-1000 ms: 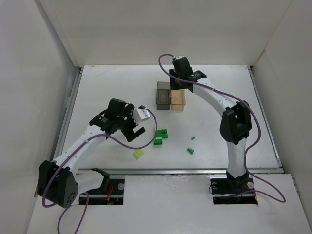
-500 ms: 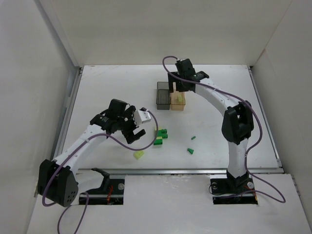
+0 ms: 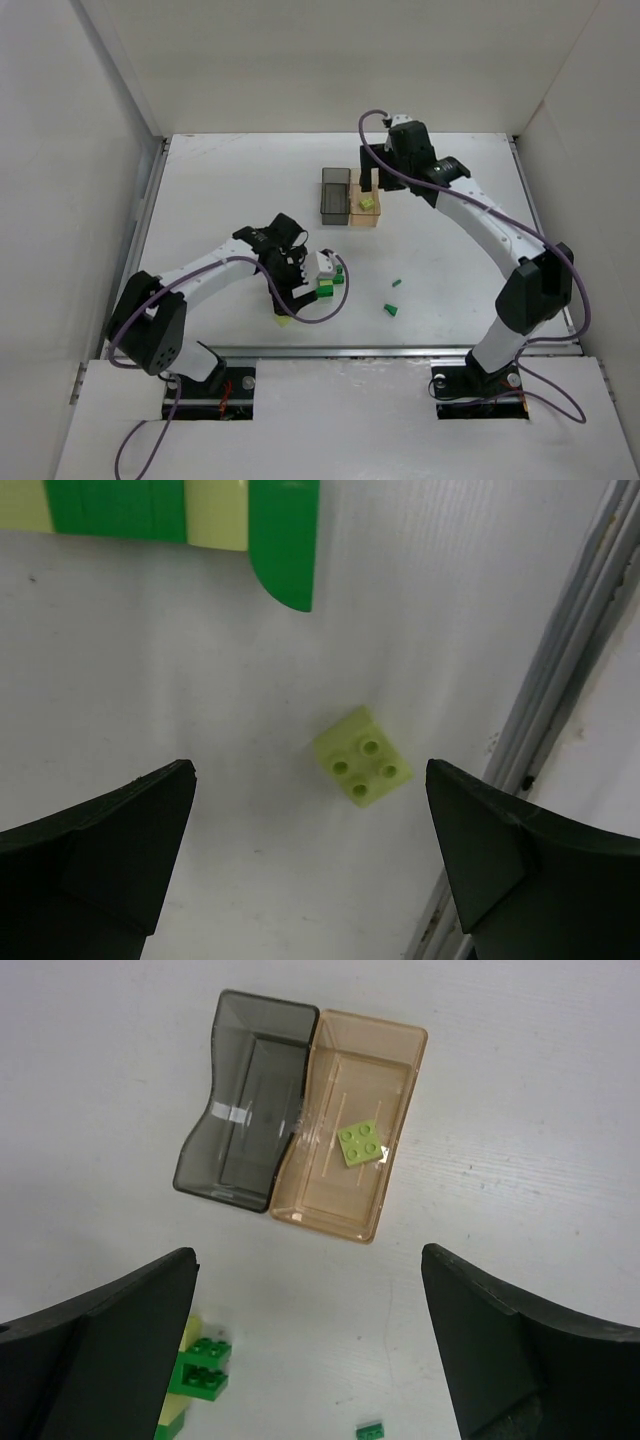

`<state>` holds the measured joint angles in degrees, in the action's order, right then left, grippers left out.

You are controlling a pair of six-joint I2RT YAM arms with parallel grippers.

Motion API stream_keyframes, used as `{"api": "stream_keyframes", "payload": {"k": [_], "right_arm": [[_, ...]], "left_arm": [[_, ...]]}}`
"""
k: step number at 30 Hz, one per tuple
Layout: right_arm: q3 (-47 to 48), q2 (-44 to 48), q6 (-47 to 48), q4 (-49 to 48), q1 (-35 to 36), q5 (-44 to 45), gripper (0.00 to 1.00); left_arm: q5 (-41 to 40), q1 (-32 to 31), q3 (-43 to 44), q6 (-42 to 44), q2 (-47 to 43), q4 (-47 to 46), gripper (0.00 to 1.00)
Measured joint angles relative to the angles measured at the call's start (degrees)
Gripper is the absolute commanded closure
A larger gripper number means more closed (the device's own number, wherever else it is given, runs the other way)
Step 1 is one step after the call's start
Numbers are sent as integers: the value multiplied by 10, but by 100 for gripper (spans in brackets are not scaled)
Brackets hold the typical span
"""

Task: Sort the legos into containers by color

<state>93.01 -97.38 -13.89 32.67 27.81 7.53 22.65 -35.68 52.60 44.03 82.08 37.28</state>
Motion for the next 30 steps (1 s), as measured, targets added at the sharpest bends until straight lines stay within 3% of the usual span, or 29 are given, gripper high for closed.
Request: {"api": "stream_keyframes", "payload": {"k": [5,11,16,24,26,30], "right_arm": [[-80,25,-3,-1,0,0,1],[-133,24,-13,3,0,-1,1],[-144,32,-14,-1,0,0,1],[-146,33,-18,-11,0,0,1],[-153,35,-20,-14,0,0,1],[-163,43,-22,-14,0,8,1]], "left_arm": [[22,-8,-4,-32,-26,15,0],[-16,-56,-35,-88,-61,-3,0],[-67,-122,-57,-127,-58,-13,0],[-188,-127,-97,-203,-53,-54,0],[-203,-127,-104,-211,-51,-62,10],[-214,-127,-112,-216,-42,-71,41]]}}
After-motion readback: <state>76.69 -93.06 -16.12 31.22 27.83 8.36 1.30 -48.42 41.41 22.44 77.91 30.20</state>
